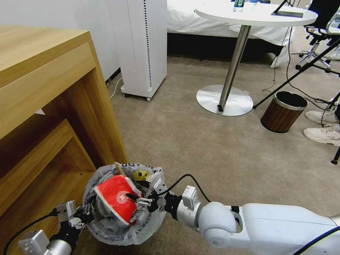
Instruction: Pick up the trash bin and place the garbage on the floor into it.
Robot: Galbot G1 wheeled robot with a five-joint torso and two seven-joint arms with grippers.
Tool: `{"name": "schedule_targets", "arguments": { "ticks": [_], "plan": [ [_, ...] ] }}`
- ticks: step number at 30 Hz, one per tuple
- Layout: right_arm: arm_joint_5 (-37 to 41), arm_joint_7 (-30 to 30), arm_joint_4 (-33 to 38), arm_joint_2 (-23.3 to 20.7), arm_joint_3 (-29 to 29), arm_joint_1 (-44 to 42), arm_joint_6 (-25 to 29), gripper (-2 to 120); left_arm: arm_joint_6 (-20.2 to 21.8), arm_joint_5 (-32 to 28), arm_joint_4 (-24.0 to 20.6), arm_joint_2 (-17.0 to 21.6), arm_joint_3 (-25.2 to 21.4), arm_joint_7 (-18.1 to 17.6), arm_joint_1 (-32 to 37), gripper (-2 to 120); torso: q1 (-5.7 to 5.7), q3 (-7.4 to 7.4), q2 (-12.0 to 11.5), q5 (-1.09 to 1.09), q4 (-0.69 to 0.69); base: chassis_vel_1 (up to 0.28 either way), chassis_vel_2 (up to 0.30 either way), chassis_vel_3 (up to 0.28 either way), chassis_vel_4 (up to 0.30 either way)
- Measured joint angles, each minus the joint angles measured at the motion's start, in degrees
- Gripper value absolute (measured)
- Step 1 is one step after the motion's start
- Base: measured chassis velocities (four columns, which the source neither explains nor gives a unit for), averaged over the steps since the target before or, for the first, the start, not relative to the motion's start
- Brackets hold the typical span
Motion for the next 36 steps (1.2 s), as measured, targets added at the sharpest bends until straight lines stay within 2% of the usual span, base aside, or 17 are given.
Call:
{"name": "schedule_targets", "arguments": {
  "ticks": [3,6,28,36],
  "plan": [
    [-0.6,0.0,0.5,-0.1,0.1,0.0,0.2,93,0.1,-0.1,0.0,0.6,-0.3,-0.1,0.2,0,0.00,0.00,0.0,0.00,0.00,0.000,0.000,0.000,0.000],
    [-0.9,0.0,1.0,-0.4,0.4,-0.1,0.4,99,0.2,-0.1,0.0,0.7,-0.3,-0.1,0.4,0,0.00,0.00,0.0,0.00,0.00,0.000,0.000,0.000,0.000],
    [-3.3,-1.2,3.8,-5.0,5.7,-4.8,2.1,100,0.6,0.2,-1.1,0.5,-1.0,-0.3,1.7,0,0.00,0.00,0.0,0.00,0.00,0.000,0.000,0.000,0.000],
    [-3.6,-1.5,4.7,-7.0,9.5,-7.3,2.2,100,0.7,0.7,-1.0,0.8,-0.8,-0.4,2.1,0,0.00,0.00,0.0,0.00,0.00,0.000,0.000,0.000,0.000]
  ]
}}
